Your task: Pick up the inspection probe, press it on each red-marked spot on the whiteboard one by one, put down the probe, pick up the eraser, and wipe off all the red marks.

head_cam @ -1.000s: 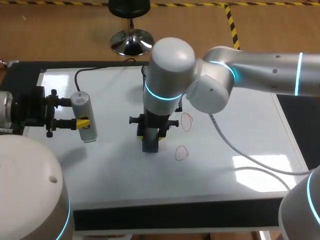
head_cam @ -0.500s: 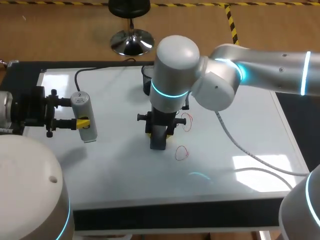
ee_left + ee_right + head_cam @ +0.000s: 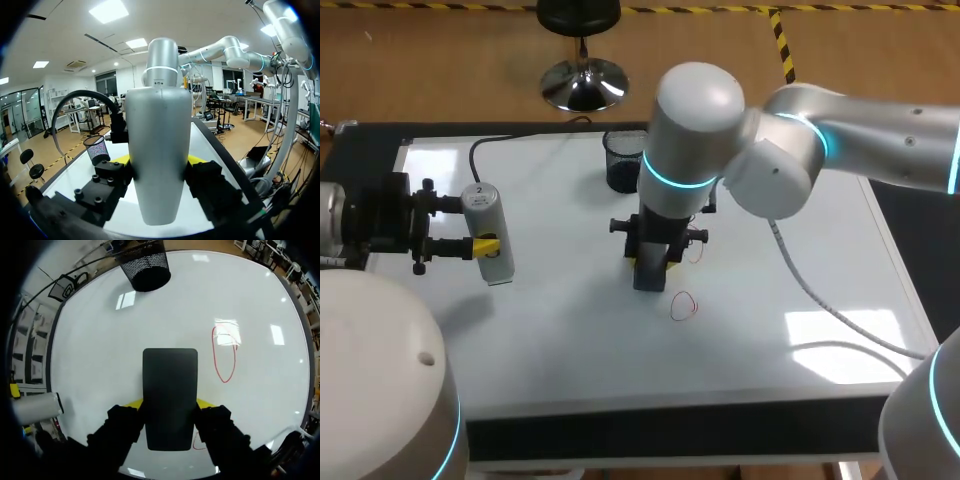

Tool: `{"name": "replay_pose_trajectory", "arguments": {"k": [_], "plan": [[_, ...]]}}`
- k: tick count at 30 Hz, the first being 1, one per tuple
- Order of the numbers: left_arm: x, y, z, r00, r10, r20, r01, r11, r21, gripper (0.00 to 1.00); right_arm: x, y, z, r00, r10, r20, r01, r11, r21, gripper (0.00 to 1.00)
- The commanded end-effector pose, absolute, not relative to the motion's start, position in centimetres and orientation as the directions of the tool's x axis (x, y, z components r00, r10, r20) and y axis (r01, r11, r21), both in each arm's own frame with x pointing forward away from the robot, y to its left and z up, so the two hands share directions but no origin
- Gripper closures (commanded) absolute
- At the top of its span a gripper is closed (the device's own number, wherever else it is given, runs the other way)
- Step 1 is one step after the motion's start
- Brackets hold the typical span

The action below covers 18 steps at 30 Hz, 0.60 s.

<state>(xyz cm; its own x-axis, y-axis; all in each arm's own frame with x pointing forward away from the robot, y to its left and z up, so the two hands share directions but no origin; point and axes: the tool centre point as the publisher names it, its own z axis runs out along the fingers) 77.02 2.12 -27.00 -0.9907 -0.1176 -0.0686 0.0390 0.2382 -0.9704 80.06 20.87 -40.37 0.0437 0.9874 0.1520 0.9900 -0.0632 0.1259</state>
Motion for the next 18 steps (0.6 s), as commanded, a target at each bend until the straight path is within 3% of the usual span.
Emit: {"name": "replay_pose_trajectory", "arguments": {"k": [1, 18], "plan": [[76.9, 2.1, -26.9, -0.990, -0.121, -0.071, 0.041, 0.238, -0.970, 1.00, 78.9, 19.3, -37.8, 0.032, 0.989, 0.143, 0.987, -0.054, 0.153, 1.00], [76.9, 2.1, -26.9, -0.990, -0.121, -0.071, 0.041, 0.238, -0.970, 1.00, 78.9, 13.0, -33.7, 0.043, 0.994, 0.098, 0.982, -0.061, 0.181, 1.00]]}}
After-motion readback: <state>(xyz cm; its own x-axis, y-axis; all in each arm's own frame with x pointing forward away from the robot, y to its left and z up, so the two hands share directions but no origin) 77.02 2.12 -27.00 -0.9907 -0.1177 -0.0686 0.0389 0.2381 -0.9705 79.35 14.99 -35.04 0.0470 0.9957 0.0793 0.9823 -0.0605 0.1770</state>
